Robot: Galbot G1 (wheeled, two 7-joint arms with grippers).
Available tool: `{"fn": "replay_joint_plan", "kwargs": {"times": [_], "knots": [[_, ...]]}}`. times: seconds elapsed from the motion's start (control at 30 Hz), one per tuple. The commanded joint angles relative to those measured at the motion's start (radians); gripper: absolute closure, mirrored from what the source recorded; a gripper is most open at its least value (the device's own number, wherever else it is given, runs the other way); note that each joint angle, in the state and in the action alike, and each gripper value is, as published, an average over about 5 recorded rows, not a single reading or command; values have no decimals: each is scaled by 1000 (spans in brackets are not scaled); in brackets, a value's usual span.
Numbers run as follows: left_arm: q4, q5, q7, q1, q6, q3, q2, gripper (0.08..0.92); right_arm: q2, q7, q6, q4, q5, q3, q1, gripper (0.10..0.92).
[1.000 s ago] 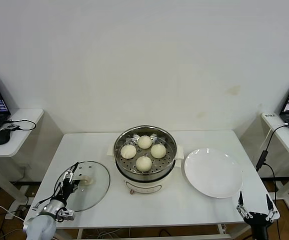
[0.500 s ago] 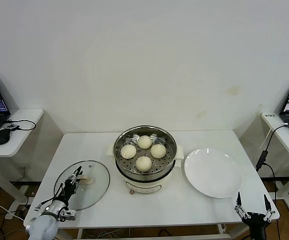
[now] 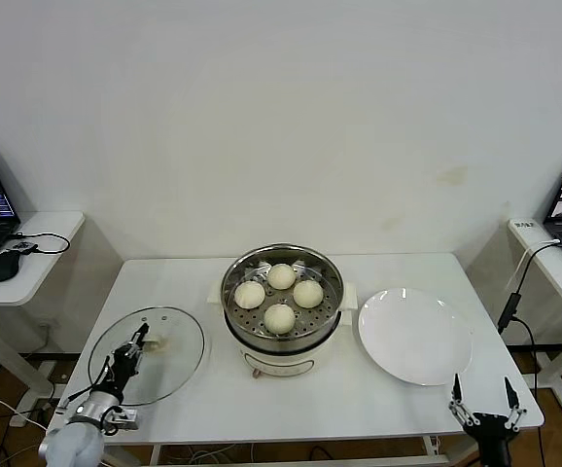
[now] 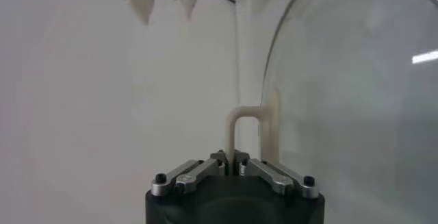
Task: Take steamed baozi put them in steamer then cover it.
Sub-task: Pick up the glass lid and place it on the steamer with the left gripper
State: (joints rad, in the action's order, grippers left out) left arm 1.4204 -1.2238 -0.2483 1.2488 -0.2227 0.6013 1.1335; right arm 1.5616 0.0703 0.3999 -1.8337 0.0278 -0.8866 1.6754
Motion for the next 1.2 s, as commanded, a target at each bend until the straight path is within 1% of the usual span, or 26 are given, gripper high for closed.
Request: {"fn": "replay_joint_plan", "kwargs": {"times": [0.03, 0.13, 0.23, 0.4, 0.5, 0.57, 0.77, 0.87, 1.0, 1.07, 1.2], "knots": [[353, 103, 77, 140, 212, 51, -65, 864, -6, -1, 2, -5, -30, 36, 3, 203], [459, 131, 155, 160, 276, 65, -100, 864, -11, -1, 4, -5, -45, 51, 5, 203], [531, 171, 227, 165, 318, 63, -137, 864, -16, -1, 7, -4, -54, 67, 8, 202], [646, 377, 305, 156, 398, 0, -213, 864, -20, -1, 10, 0, -75, 92, 8, 203], [711, 488, 318, 126, 474, -80, -255, 864, -17, -2, 7, 4, -94, 109, 5, 202], [732, 516, 319, 82, 522, -153, -277, 864, -14, -5, 2, 9, -111, 124, -1, 202], [719, 518, 340, -109, 644, -407, -312, 864, 10, -42, -4, 59, -205, 155, -34, 203], [692, 495, 368, -231, 706, -515, -290, 864, 17, -60, -6, 96, -238, 169, -49, 202], [631, 374, 433, -380, 760, -619, -206, 864, 18, -76, -5, 125, -276, 177, -59, 203], [602, 287, 477, -423, 776, -657, -154, 864, 18, -82, -6, 131, -286, 178, -63, 203], [558, 139, 543, -471, 789, -723, -70, 864, 18, -89, -10, 135, -301, 186, -70, 203]]}}
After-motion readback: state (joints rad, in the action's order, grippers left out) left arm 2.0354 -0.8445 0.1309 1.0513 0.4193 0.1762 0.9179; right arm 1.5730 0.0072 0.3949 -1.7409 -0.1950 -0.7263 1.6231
